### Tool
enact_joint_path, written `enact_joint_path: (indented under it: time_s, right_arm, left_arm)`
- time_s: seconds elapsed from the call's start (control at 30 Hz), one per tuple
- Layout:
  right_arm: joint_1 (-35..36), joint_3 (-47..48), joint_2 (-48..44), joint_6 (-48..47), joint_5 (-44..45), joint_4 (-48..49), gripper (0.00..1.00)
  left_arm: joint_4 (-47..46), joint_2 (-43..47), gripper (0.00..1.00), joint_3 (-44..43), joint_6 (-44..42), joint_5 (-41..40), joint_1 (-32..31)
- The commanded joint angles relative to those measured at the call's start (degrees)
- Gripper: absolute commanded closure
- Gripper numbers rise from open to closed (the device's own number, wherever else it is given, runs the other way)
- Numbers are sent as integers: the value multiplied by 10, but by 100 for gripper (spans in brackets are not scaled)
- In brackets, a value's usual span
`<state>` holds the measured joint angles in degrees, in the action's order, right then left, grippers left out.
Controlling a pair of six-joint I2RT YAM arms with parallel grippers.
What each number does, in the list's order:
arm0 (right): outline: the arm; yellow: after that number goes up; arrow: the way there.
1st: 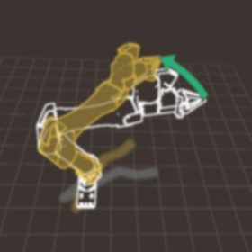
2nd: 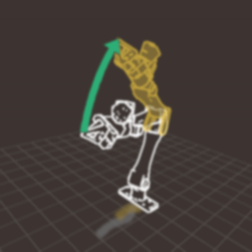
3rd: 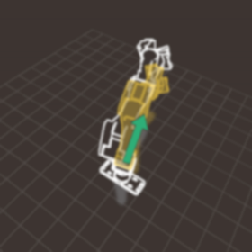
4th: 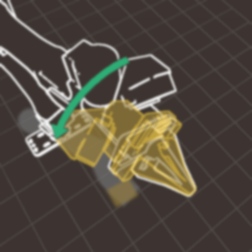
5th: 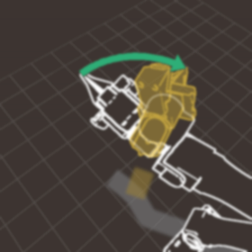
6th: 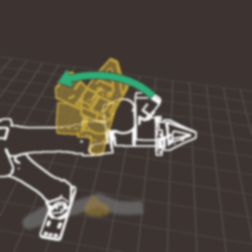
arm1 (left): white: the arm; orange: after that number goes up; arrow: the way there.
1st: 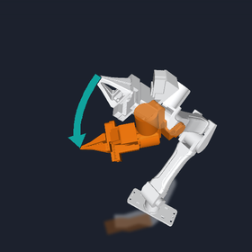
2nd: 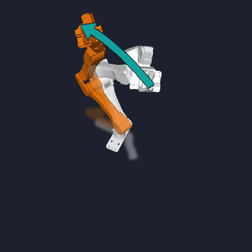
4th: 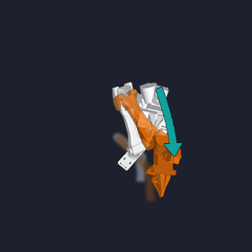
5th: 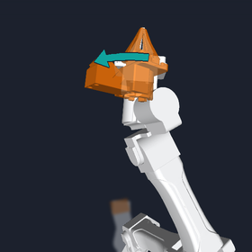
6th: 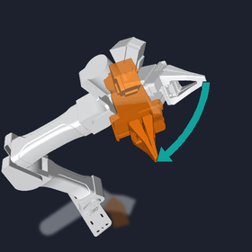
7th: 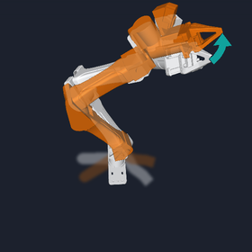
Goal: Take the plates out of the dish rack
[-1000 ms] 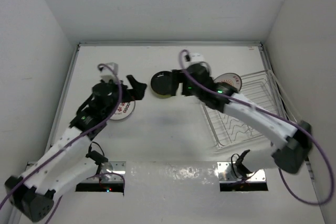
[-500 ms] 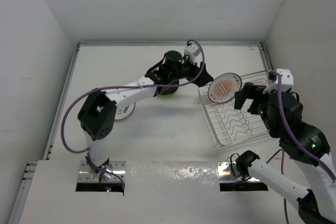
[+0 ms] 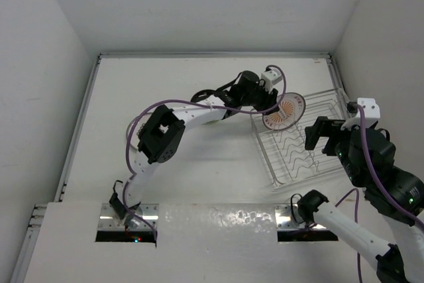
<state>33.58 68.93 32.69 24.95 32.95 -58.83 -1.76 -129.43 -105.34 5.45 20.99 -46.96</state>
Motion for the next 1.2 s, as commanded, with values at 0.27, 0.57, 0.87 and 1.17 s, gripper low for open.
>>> enact_joint_path:
  time_s: [0.27,0.57,0.87,1.17]
  right_arm:
    - [3,-19,-17,-11,-3,10,1]
    - [3,-27,-15,-15,3,10,1]
    - [3,-40,5,-6,27,28,1]
    - [3,-168,-46,13,5,232,1]
  left_arm:
    - [21,-25,100,-92,-76,-69,-20]
    - [105,-78,100,-232,-148,-61,35]
    - [39,77,100,-127,-97,-42,47]
    - [-59,324,100,63,86,-117,42]
